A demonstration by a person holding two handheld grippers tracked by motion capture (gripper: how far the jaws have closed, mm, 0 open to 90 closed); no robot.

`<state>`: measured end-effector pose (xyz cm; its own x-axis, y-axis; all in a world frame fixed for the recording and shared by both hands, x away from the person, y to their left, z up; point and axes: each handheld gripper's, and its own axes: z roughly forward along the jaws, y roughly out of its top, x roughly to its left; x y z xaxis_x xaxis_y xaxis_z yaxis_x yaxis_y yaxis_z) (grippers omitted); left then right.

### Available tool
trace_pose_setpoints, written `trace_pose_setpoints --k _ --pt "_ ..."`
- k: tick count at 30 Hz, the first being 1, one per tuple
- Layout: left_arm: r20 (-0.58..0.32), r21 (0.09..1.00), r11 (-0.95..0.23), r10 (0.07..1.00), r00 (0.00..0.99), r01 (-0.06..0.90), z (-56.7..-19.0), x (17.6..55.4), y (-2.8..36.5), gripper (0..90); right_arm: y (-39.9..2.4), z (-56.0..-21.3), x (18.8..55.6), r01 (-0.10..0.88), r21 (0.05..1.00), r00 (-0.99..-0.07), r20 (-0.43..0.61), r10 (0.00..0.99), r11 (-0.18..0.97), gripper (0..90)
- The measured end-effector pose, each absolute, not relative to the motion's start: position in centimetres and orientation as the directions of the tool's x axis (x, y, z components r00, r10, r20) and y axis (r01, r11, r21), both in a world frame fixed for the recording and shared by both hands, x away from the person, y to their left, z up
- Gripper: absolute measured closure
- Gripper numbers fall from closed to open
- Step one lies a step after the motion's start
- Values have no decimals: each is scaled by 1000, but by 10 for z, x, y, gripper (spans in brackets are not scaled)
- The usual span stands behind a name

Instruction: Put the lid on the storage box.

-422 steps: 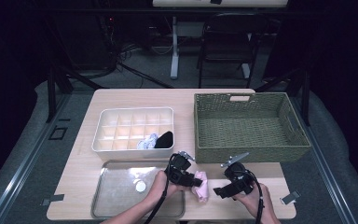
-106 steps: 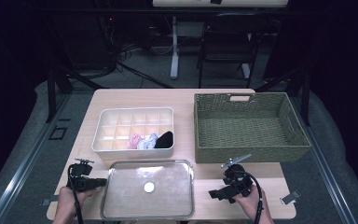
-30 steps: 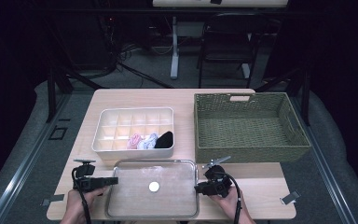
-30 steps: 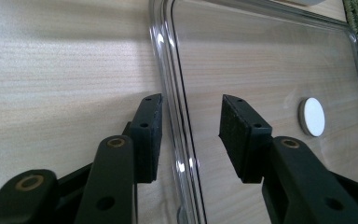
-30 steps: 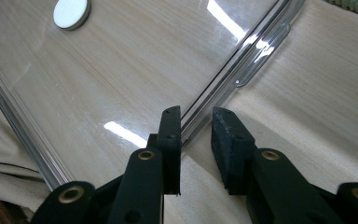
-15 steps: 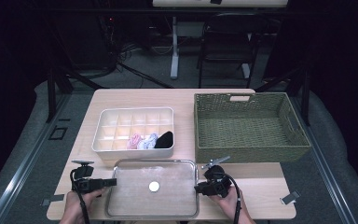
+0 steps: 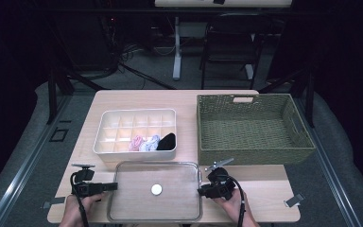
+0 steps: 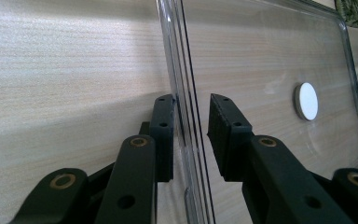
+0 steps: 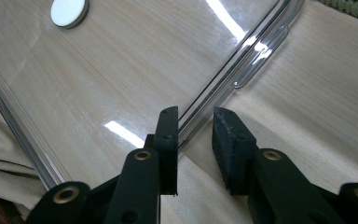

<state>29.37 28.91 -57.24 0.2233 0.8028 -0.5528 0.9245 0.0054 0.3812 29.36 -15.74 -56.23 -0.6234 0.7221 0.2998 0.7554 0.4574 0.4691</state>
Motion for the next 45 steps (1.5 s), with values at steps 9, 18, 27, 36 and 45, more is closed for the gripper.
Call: trace_pose_setpoints --k 9,18,27,36,45 --pt "-528 417 -24 807 264 908 -567 287 285 730 -159 -562 295 756 467 -631 332 702 459 612" --pt "-505 458 -29 814 287 888 -560 280 284 730 -159 -562 297 768 468 -616 353 704 437 545" --pt "-497 476 -21 818 289 879 -557 279 285 729 -158 -562 297 756 491 -634 381 673 433 558" --pt "-485 494 -14 826 289 869 -550 279 287 726 -161 -550 295 753 538 -622 394 677 378 667" --pt "-498 533 29 819 286 846 -538 278 293 755 -160 -533 298 736 581 -624 382 682 348 712"
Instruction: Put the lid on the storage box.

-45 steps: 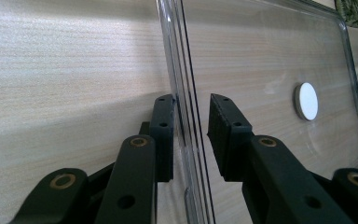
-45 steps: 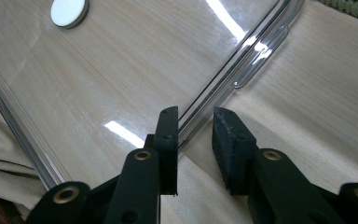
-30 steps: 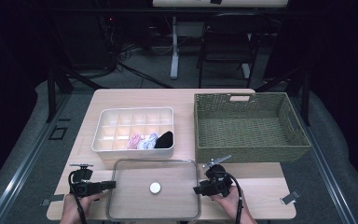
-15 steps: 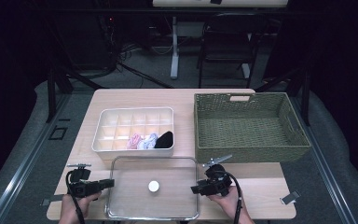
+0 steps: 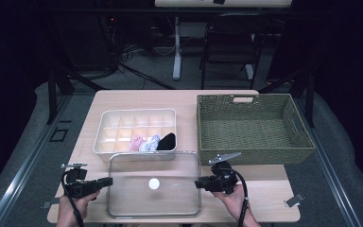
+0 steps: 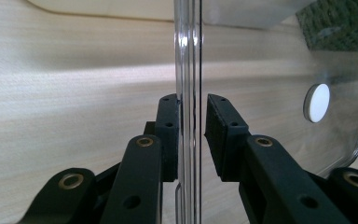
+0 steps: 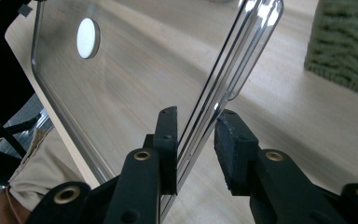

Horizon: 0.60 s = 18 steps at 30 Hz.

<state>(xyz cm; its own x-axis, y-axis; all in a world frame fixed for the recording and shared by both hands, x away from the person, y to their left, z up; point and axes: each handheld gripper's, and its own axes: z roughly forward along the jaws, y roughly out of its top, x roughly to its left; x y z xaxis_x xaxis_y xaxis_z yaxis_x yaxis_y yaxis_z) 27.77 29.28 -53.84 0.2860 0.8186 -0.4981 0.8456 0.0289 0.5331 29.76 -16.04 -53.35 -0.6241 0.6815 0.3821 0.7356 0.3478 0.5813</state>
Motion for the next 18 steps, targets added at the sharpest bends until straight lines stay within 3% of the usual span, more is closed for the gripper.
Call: trace_pose_setpoints --k 18 --pt "-479 619 75 825 301 782 -500 300 314 762 -141 -491 328 688 649 -649 351 675 324 756"
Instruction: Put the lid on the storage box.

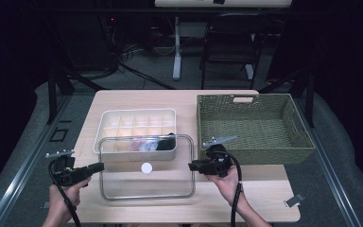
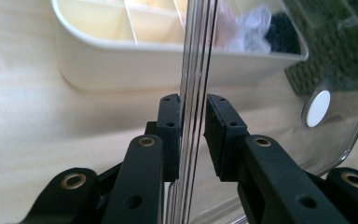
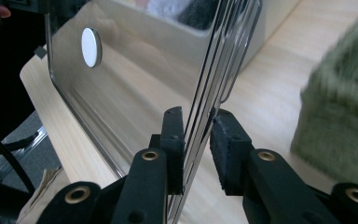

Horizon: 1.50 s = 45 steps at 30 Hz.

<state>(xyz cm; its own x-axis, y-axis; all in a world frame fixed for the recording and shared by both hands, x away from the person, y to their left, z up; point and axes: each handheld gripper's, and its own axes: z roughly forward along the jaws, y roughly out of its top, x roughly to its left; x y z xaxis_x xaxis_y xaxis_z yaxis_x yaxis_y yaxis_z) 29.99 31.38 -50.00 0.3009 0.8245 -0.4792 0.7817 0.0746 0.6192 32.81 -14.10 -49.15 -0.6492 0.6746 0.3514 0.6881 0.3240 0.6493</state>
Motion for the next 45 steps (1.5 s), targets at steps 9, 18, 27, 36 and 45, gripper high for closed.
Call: trace_pose_setpoints --k 9,18,27,36,45 --pt "-430 670 63 845 317 740 -464 334 322 762 -126 -469 363 684 664 -634 334 697 304 756" --pt "-401 682 67 867 296 728 -445 370 329 760 -112 -454 396 684 679 -614 340 713 266 755" --pt "-436 667 117 862 258 736 -440 403 337 753 -99 -440 422 682 681 -602 315 734 267 751" --pt "-415 649 122 884 215 751 -437 422 343 750 -84 -433 446 695 658 -590 293 752 289 745" --pt "-384 633 105 903 194 767 -444 430 342 752 -74 -444 460 715 625 -576 270 771 315 718"
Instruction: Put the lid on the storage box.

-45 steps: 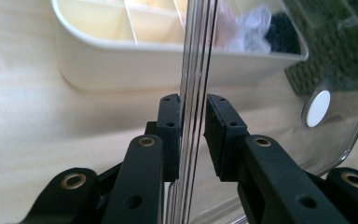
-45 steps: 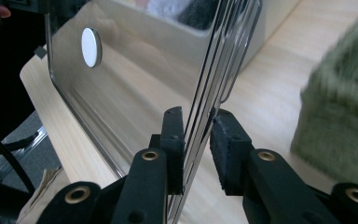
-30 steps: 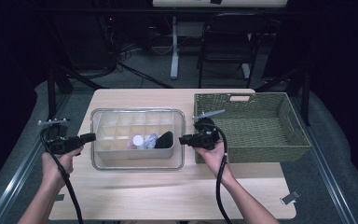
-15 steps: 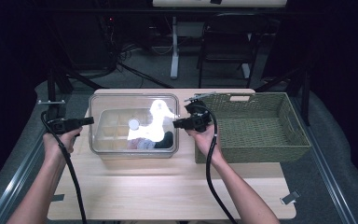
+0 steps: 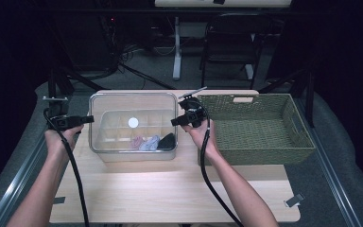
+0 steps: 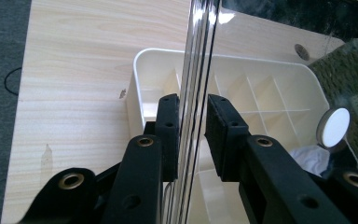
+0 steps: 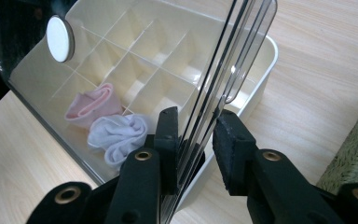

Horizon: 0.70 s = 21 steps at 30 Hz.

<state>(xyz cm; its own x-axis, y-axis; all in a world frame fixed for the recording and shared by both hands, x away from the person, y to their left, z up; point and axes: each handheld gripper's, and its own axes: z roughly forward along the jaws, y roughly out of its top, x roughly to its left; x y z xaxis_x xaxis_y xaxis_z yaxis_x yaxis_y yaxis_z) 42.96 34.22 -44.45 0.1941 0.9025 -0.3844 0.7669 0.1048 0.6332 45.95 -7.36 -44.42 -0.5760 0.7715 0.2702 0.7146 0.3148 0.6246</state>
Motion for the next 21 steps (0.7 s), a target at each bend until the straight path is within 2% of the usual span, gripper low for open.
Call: trace_pose_setpoints --k 7,8,11,14,21 --pt "-344 629 96 924 165 772 -453 436 335 744 -68 -452 465 719 614 -558 234 796 324 681" --pt "-307 623 65 937 167 780 -454 437 335 748 -67 -454 466 724 611 -551 232 802 321 678" --pt "-272 613 47 950 156 789 -461 440 331 778 -62 -456 468 720 602 -547 187 816 345 672" --pt "-289 601 64 947 141 797 -471 445 331 779 -62 -462 474 749 577 -528 223 820 325 667" --pt "-327 569 91 937 123 817 -487 450 334 767 -56 -472 485 794 511 -496 230 837 330 609"
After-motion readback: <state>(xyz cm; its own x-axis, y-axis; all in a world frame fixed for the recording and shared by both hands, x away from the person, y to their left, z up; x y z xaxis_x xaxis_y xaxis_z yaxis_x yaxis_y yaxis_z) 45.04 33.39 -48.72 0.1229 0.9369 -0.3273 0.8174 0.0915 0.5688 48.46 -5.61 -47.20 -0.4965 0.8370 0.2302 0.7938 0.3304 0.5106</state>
